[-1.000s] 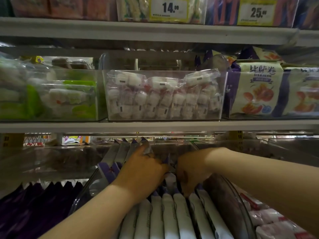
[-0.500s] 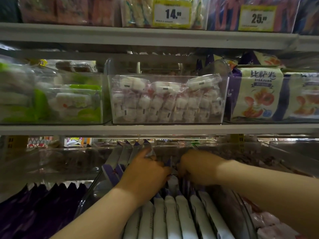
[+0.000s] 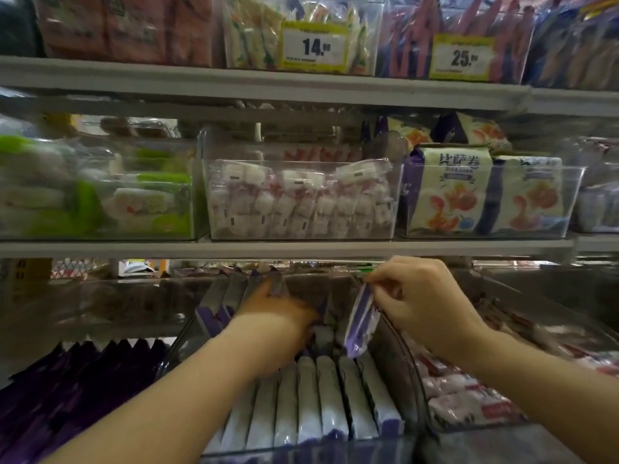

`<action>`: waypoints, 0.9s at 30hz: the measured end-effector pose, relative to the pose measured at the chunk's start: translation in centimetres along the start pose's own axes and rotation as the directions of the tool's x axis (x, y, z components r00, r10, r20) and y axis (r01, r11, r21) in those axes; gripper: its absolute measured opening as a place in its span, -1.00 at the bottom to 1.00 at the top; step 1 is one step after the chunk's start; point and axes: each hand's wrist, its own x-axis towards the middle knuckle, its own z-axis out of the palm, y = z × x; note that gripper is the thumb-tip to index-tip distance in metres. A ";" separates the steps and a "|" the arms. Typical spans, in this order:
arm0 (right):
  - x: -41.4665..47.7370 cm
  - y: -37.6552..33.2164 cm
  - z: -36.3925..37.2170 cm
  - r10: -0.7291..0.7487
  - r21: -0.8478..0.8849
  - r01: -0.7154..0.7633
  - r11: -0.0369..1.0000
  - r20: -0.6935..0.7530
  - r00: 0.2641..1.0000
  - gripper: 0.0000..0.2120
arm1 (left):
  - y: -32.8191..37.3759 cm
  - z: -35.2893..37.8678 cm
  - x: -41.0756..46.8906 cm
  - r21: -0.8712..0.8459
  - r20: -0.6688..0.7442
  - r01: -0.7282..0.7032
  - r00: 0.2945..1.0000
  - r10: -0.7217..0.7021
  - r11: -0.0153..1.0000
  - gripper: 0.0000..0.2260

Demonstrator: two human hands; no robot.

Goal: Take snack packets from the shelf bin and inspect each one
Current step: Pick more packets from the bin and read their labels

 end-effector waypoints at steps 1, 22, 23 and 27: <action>-0.4 -0.4 -0.6 0.007 0.014 -0.007 1.000 -0.040 0.999 -0.87 | 0.3 -0.7 -0.6 -0.112 -0.066 0.026 0.997 -0.034 0.993 -0.75; -13.4 -8.7 -1.6 0.655 0.829 -0.486 0.277 0.207 0.726 -0.65 | 10.6 -1.3 -11.0 -0.882 0.119 -0.001 0.967 -0.225 -0.470 -0.47; -13.5 -8.7 -1.3 0.666 0.845 -0.498 0.194 0.260 0.700 -0.64 | 11.0 -0.7 -11.4 -0.895 0.103 0.005 0.975 -0.198 -0.445 -0.42; -14.7 -8.8 0.5 0.716 0.870 -0.493 0.007 0.340 0.610 -0.71 | 12.7 1.3 -12.6 -0.949 0.082 0.049 0.992 -0.095 -0.311 -0.27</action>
